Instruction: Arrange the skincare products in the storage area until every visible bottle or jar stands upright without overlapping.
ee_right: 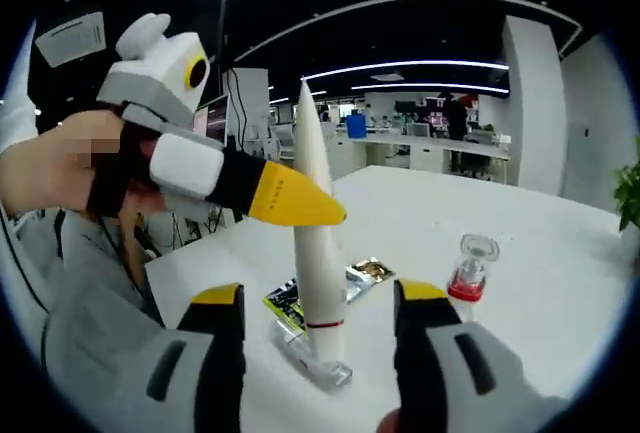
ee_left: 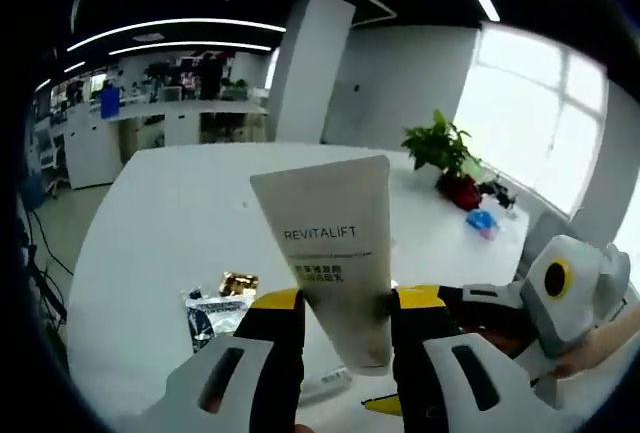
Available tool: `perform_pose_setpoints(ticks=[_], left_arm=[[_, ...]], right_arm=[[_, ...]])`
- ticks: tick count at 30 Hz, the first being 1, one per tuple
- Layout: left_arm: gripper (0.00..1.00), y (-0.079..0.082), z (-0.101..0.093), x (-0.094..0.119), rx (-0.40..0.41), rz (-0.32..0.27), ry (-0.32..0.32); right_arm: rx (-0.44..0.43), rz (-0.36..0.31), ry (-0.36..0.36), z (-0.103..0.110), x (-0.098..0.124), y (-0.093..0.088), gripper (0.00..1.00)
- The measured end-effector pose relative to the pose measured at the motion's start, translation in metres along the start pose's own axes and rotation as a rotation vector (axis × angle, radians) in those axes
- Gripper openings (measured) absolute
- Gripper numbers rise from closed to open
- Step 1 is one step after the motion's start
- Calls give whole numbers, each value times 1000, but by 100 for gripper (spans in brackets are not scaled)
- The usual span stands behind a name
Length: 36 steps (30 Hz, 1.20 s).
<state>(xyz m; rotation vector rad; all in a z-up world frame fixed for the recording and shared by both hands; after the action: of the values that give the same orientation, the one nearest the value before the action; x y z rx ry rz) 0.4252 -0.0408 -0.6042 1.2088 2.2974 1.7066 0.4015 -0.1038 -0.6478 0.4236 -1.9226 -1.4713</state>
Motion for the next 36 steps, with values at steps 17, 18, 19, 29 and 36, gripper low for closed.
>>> perform_pose_setpoints(ticks=[17,18,19,29,36], left_arm=[[30,-12,-19,10,-13,3,-27],[31,-12,-18,11,-19,4,-29],[31,-12,-18,11,-23,7,-33],[30,-10,-26,31,-17,15,-228],[23,-5,-36,49,-125,49,-374]], right_arm=[[44,55,25,5,1,-5,23],[50,54,45,8,2,-5,23],[51,50,56,9,2,-5,22],[-52,-48,273,15,21,2,21],[-186,-137,484,21,40,12,20]])
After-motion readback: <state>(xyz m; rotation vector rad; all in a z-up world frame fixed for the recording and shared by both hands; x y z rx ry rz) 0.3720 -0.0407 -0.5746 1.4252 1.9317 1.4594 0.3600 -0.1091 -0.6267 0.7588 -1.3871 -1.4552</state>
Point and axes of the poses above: the point that each gripper's makers call its tool centre point, and the gripper's own axes: x roughly backward along the fingers, z roughly to its left, y roughly out of its top, the point moved 4 cm from there along x, roughly backward along the fingers, and after that the axes turned 8 degrees about x, right-handed, at the moved point
